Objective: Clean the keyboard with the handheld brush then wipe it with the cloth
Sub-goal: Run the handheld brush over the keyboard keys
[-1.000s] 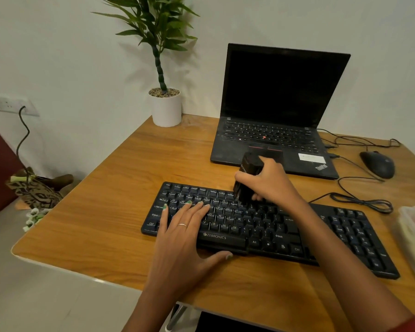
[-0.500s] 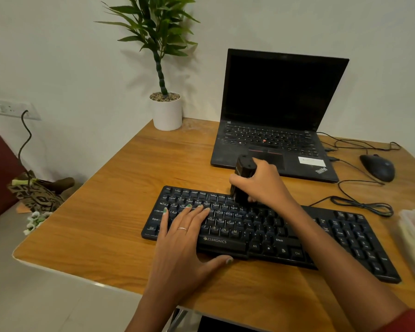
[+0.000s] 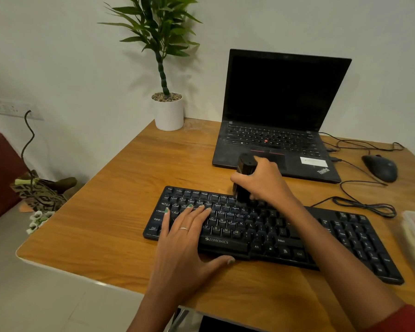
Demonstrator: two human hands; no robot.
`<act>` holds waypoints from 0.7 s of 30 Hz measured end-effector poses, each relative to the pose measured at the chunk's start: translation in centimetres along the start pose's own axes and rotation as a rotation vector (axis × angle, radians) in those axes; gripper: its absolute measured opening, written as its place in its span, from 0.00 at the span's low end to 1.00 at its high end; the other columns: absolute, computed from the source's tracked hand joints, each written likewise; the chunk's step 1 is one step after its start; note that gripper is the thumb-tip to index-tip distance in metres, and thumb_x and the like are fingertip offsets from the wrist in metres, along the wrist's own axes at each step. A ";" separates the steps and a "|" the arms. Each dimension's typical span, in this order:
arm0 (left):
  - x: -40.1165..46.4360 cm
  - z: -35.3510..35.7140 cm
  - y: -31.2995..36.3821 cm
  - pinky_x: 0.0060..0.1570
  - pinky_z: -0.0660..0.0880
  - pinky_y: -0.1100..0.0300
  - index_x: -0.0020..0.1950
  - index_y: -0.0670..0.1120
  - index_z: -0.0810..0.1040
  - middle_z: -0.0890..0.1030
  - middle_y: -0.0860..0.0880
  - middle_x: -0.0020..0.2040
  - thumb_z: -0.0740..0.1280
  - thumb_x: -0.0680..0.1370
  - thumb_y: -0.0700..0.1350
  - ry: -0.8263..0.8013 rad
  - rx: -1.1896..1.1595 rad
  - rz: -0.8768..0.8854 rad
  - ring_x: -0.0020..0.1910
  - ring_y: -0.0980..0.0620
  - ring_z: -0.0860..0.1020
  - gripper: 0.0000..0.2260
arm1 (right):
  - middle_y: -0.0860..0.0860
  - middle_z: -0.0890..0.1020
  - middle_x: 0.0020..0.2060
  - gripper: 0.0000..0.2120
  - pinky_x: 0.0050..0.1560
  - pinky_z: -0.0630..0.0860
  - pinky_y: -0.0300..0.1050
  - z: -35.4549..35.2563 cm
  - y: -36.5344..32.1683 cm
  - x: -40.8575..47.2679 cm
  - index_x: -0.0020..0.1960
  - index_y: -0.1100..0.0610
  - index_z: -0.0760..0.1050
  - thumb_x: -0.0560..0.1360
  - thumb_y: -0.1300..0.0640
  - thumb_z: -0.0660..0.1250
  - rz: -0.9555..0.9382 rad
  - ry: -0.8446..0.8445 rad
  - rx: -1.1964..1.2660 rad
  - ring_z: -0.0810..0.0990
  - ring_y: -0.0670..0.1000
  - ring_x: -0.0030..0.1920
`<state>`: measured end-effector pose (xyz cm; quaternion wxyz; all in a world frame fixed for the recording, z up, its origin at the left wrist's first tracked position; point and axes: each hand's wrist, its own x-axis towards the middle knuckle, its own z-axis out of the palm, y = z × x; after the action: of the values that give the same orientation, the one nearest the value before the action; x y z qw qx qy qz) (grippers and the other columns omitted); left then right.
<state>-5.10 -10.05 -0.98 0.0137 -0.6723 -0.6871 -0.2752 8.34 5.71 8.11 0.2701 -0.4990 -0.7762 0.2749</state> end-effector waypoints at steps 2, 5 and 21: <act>0.0 0.0 0.0 0.74 0.48 0.46 0.73 0.51 0.67 0.70 0.54 0.71 0.53 0.67 0.79 -0.002 -0.008 -0.006 0.72 0.54 0.65 0.44 | 0.51 0.76 0.30 0.11 0.30 0.71 0.42 0.0 0.0 0.1 0.37 0.57 0.68 0.70 0.54 0.68 -0.023 0.062 -0.047 0.74 0.50 0.30; -0.1 0.0 0.0 0.74 0.46 0.48 0.73 0.51 0.66 0.70 0.55 0.71 0.54 0.67 0.79 -0.003 0.001 -0.004 0.72 0.55 0.65 0.44 | 0.49 0.74 0.30 0.11 0.30 0.69 0.41 0.5 0.2 -0.2 0.37 0.57 0.69 0.71 0.54 0.69 -0.081 0.069 -0.029 0.72 0.48 0.30; 0.0 0.0 0.0 0.74 0.45 0.49 0.73 0.51 0.66 0.70 0.55 0.71 0.54 0.67 0.79 0.008 -0.004 -0.001 0.71 0.54 0.65 0.44 | 0.55 0.80 0.32 0.10 0.28 0.74 0.45 -0.3 0.0 -0.7 0.37 0.58 0.70 0.68 0.54 0.68 0.001 -0.005 -0.038 0.78 0.54 0.29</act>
<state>-5.10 -10.08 -0.96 0.0151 -0.6709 -0.6868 -0.2792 8.79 5.07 8.24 0.2587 -0.5036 -0.7817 0.2615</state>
